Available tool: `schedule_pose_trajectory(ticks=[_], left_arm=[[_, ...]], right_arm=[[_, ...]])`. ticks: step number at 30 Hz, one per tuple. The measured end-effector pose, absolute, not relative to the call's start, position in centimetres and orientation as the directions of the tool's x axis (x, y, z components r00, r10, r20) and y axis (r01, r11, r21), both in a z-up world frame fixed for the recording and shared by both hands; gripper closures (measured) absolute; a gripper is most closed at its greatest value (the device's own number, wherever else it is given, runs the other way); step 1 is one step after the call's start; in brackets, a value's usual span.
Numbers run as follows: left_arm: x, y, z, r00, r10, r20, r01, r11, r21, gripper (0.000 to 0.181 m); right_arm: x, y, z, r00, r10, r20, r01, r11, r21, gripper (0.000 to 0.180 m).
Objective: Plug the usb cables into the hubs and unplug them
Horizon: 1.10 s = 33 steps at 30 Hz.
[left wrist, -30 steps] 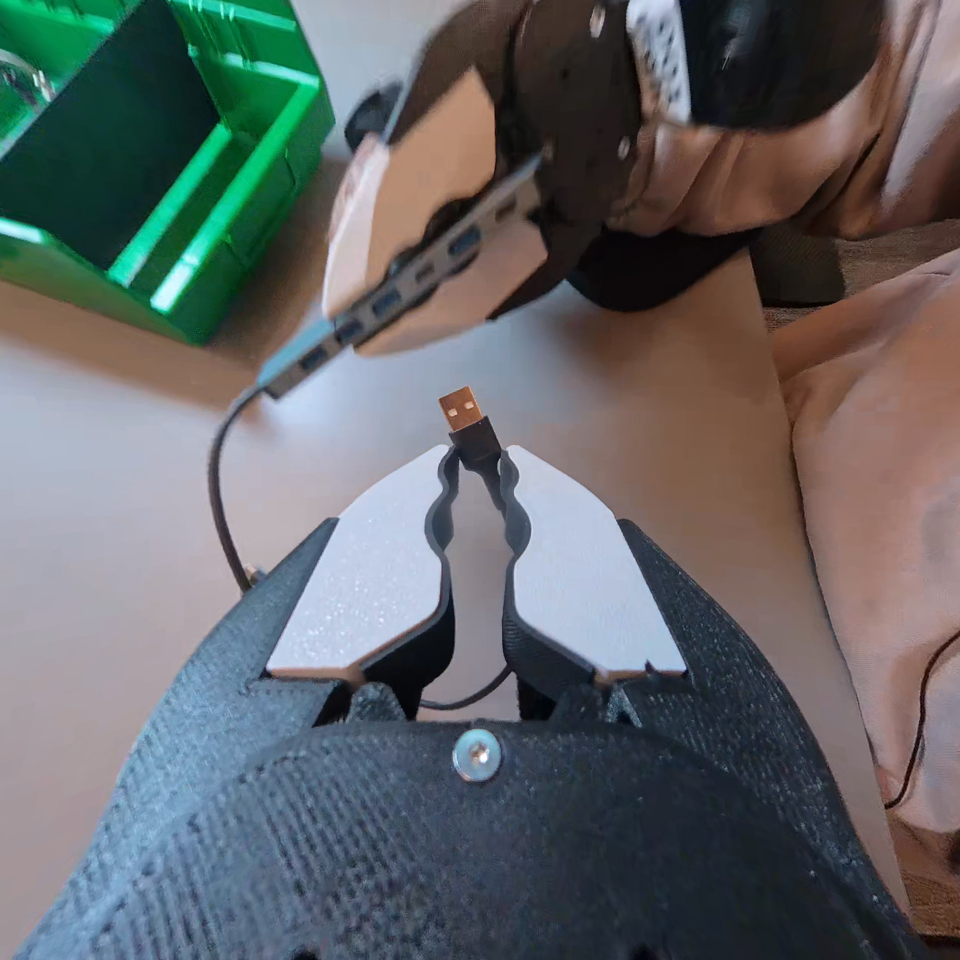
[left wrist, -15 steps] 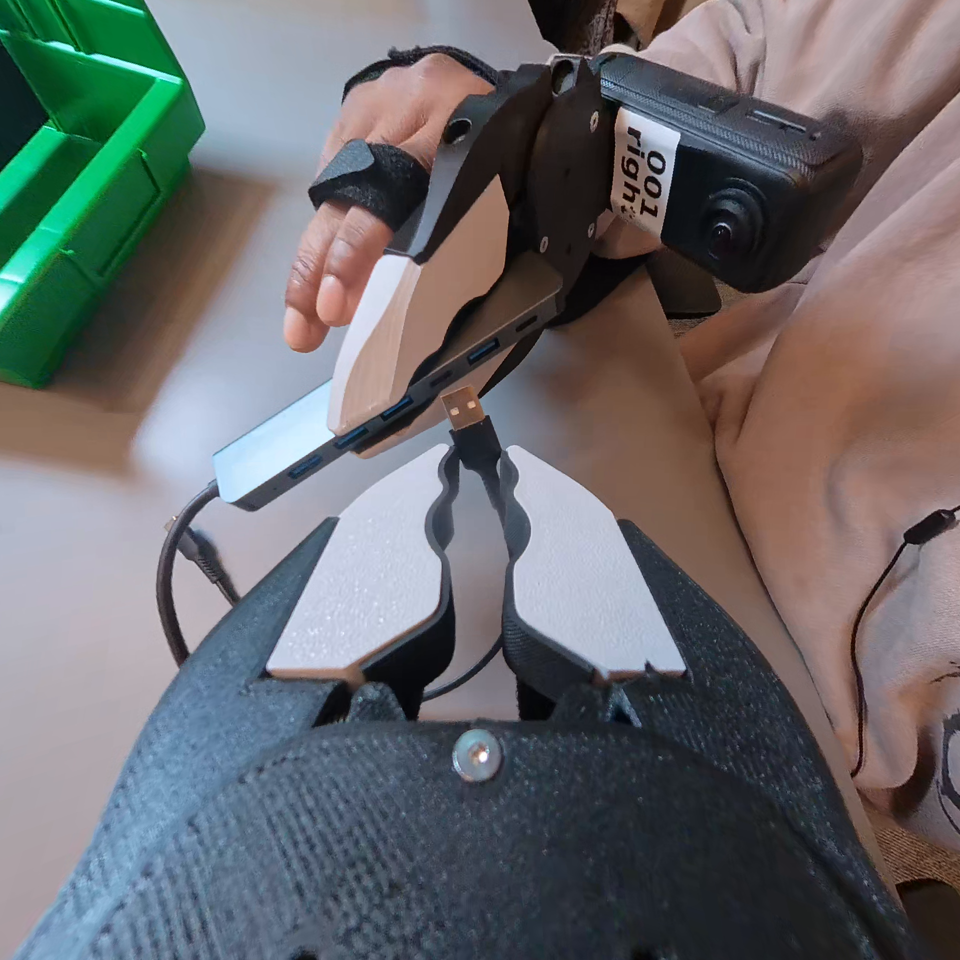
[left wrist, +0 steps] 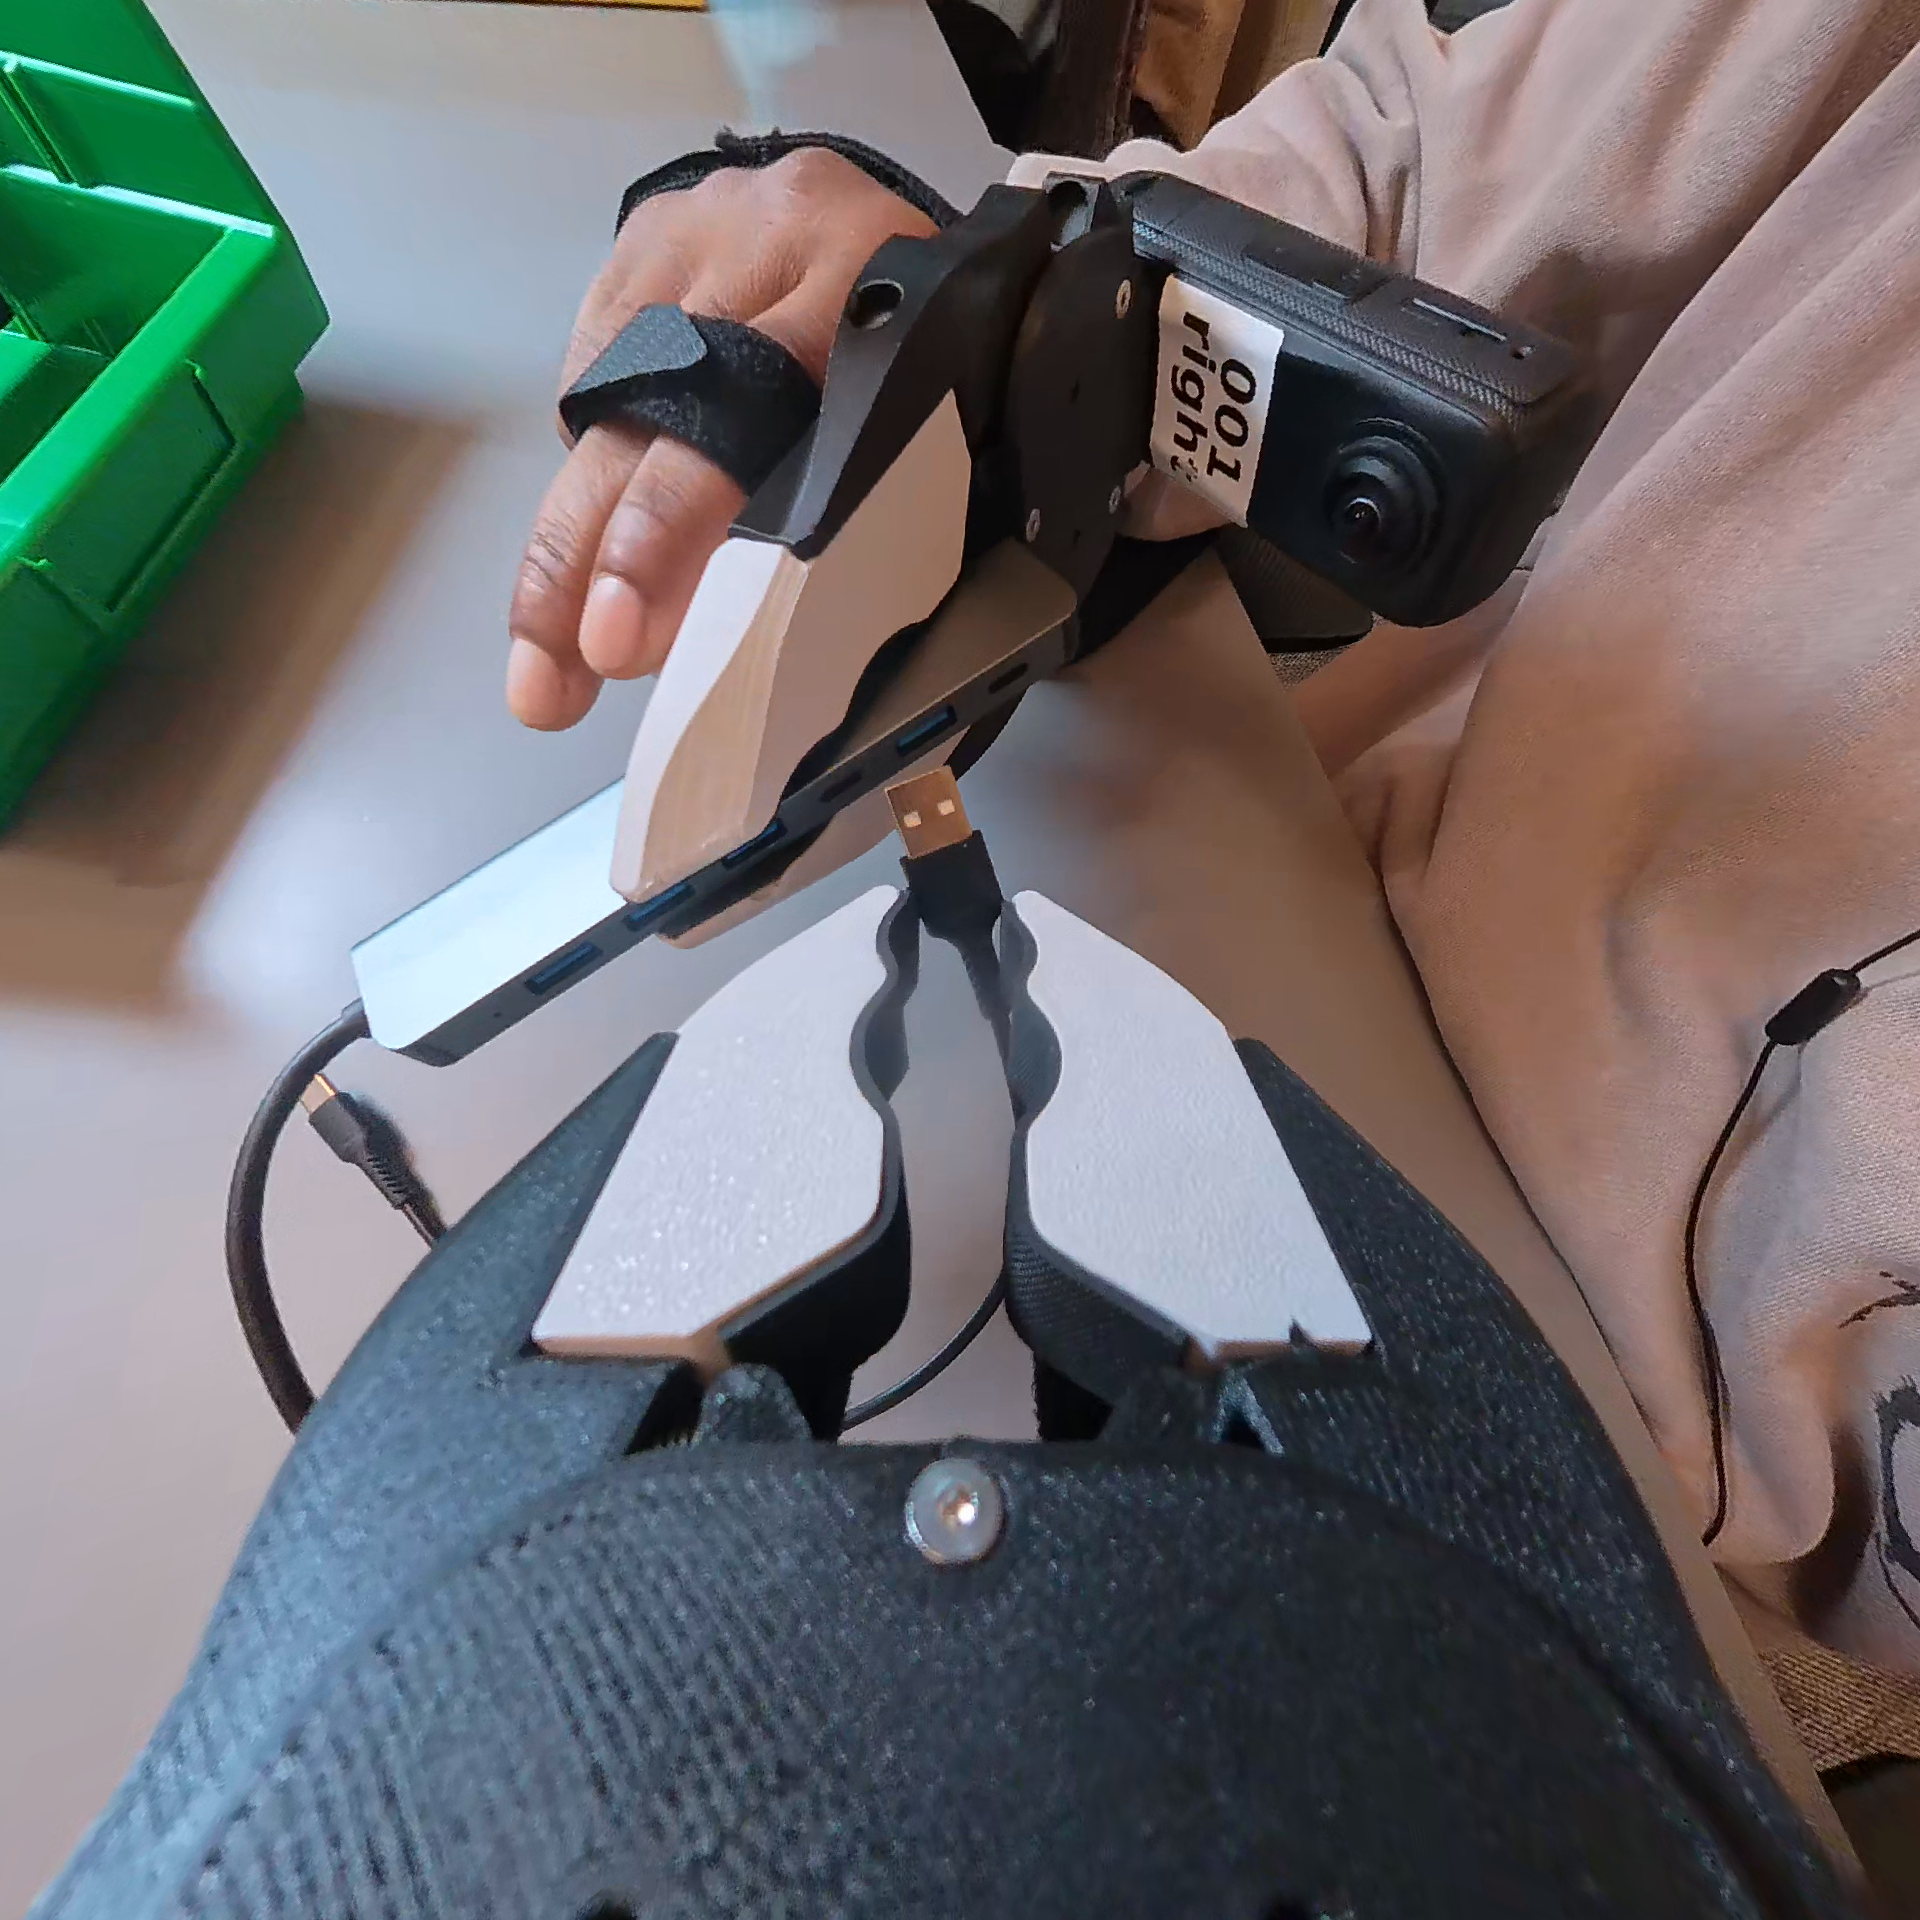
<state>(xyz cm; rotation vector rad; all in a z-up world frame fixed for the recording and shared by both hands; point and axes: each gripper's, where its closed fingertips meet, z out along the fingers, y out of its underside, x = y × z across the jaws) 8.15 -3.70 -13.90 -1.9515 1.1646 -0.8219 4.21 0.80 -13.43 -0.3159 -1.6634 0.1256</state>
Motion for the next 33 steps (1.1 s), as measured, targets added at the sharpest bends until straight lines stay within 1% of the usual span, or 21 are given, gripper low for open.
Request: schedule_pose_trajectory(ticks=[4, 7, 13, 18, 21, 25, 29, 33], left_arm=[[8.5, -3.8, -14.0, 0.388, -0.906, 0.169, -0.463, -0.350, -0.814, 0.165], [8.6, -3.9, -14.4, 0.405, -0.890, 0.207, -0.483, -0.401, -0.778, 0.165], [8.5, -3.8, -15.1, 0.432, -0.868, 0.245, -0.525, -0.463, -0.715, 0.165], [8.4, -4.0, -15.7, 0.442, -0.861, 0.253, -0.545, -0.481, -0.687, 0.165], [8.0, -4.5, -16.4, 0.444, -0.854, 0.270, -0.592, -0.506, -0.627, 0.165], [7.2, -4.5, -17.3, 0.452, -0.854, 0.259, -0.679, -0.518, -0.520, 0.165], [6.9, -4.5, -17.9, 0.455, -0.851, 0.262, -0.743, -0.525, -0.414, 0.165], [6.9, -4.3, -17.8, 0.440, -0.835, 0.330, -0.768, -0.540, -0.344, 0.166]], right_arm=[[4.2, 0.8, -13.6, -0.093, 0.270, 0.959, 0.135, 0.957, -0.256, 0.167], [4.0, 0.7, -13.9, -0.103, 0.257, 0.961, 0.139, 0.960, -0.242, 0.167], [3.7, 1.1, -15.2, -0.145, 0.171, 0.974, 0.165, 0.975, -0.146, 0.166], [3.6, 1.1, -15.7, -0.164, 0.135, 0.977, 0.173, 0.979, -0.106, 0.166], [3.4, 0.7, -16.4, -0.198, 0.092, 0.976, 0.160, 0.985, -0.060, 0.166], [3.0, 0.5, -17.8, -0.239, 0.041, 0.970, 0.150, 0.989, -0.005, 0.166], [2.6, 0.8, -18.0, -0.238, 0.032, 0.971, 0.166, 0.986, 0.008, 0.166], [2.6, 1.1, -17.6, -0.214, 0.030, 0.976, 0.190, 0.982, 0.011, 0.166]])
